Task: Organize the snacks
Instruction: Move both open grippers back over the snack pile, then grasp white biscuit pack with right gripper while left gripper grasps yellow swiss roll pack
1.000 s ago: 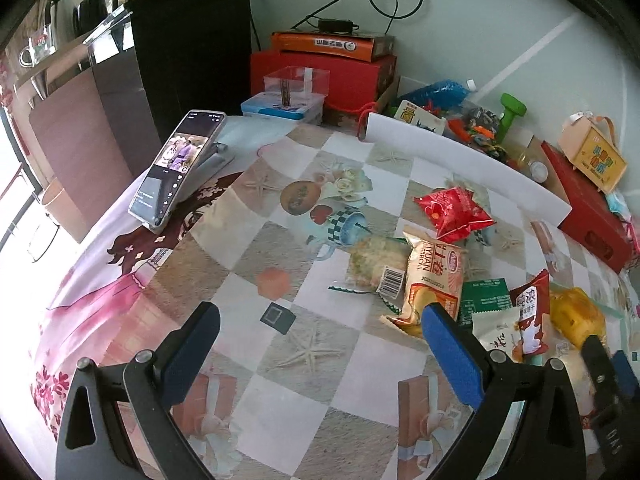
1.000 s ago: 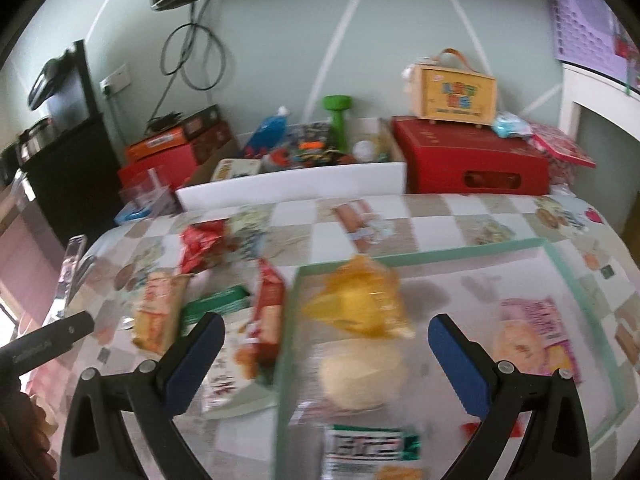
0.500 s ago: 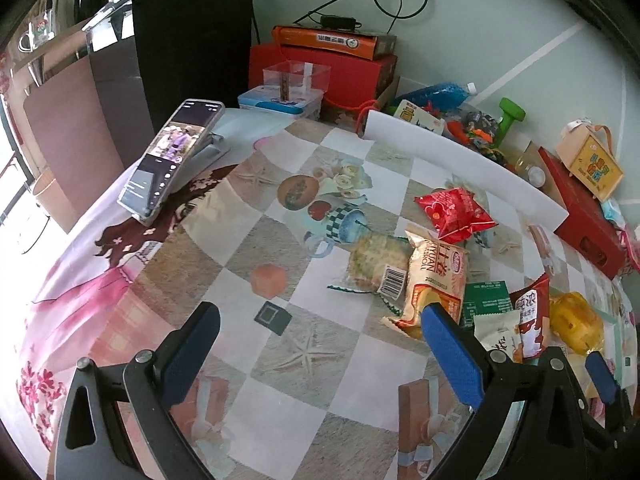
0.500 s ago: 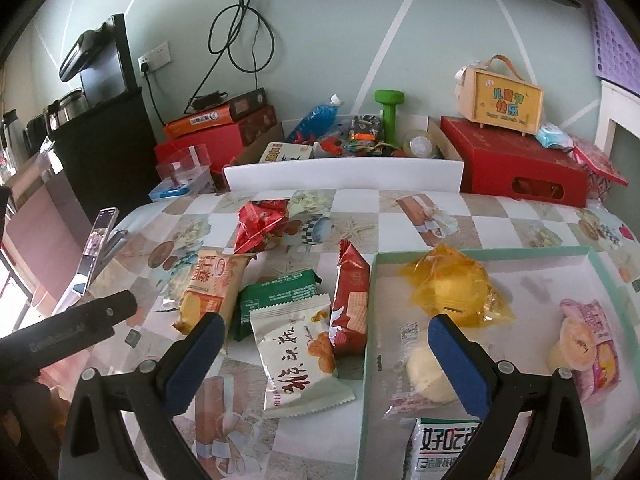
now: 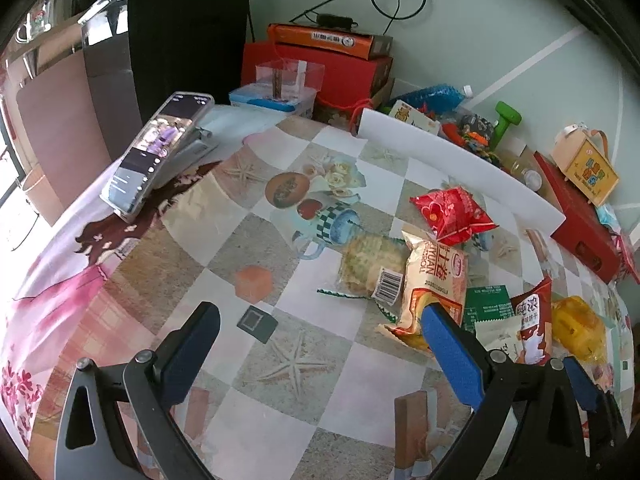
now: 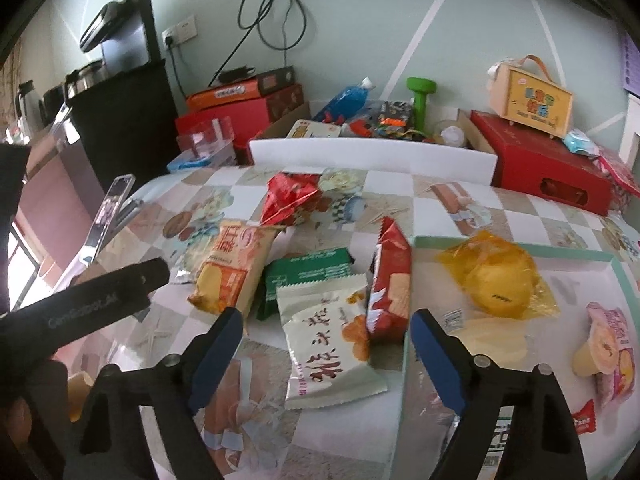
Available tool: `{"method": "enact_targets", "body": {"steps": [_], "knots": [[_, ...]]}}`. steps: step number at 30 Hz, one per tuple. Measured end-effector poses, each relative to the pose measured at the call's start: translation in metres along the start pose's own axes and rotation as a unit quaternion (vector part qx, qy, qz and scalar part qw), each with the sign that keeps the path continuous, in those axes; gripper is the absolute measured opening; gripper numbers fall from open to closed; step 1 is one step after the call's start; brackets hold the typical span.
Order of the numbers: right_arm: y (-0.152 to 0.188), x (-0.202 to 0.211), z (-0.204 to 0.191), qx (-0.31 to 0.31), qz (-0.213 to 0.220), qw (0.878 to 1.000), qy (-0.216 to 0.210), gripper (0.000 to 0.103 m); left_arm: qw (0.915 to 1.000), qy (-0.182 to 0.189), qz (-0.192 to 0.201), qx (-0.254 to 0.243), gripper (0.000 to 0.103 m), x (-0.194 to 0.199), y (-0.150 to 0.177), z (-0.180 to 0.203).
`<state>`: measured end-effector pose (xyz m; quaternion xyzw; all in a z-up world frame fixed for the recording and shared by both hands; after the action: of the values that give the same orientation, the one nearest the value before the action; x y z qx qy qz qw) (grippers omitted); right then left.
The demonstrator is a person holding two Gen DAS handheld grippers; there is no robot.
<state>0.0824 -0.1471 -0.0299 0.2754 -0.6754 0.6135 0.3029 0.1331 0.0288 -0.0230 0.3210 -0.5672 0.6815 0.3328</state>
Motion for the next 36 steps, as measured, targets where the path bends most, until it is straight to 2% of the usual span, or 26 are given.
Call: {"method": "enact_targets", "body": {"steps": [3,9,19,27,32,35,36], "knots": [[0.002,-0.005,0.000,0.002,-0.011,1.000,-0.006,0.078,0.9999,0.007,-0.009,0.003,0.101,-0.005,-0.001,0.000],[0.008,-0.015,-0.002,0.005,-0.031,0.999,-0.013,0.071,0.9995,0.008,-0.030,-0.005,0.101,-0.011,0.001,0.003],[0.012,-0.026,0.000,0.008,-0.046,0.999,0.001,0.070,0.9990,0.006,-0.044,-0.010,0.101,-0.015,0.002,0.006],[0.016,-0.032,-0.005,0.011,-0.061,0.998,-0.019,0.069,0.9986,0.005,-0.050,-0.018,0.101,-0.018,0.003,0.012],[0.017,-0.034,-0.004,0.004,-0.067,0.997,-0.031,0.064,0.9984,0.009,-0.053,-0.019,0.101,-0.020,0.003,0.015],[0.017,-0.036,-0.007,0.012,-0.069,0.997,-0.015,0.061,0.9982,0.011,-0.055,-0.022,0.101,-0.022,0.004,0.018],[0.018,-0.037,-0.007,0.015,-0.071,0.997,-0.009,0.057,0.9981,0.012,-0.055,-0.024,0.101,-0.022,0.004,0.019]]}}
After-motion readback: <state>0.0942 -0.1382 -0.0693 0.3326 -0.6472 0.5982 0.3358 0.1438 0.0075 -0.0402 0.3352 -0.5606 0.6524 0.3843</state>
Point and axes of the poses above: each gripper's, at about its wrist camera, not at the fingertips, and x roughly against the way its jaws point, z to its right, y to its underside, the point moved 1 cm from there along -x, roughly the way its jaws point, and after that the axes turned 3 degrees about -z, right-handed, at the moved point
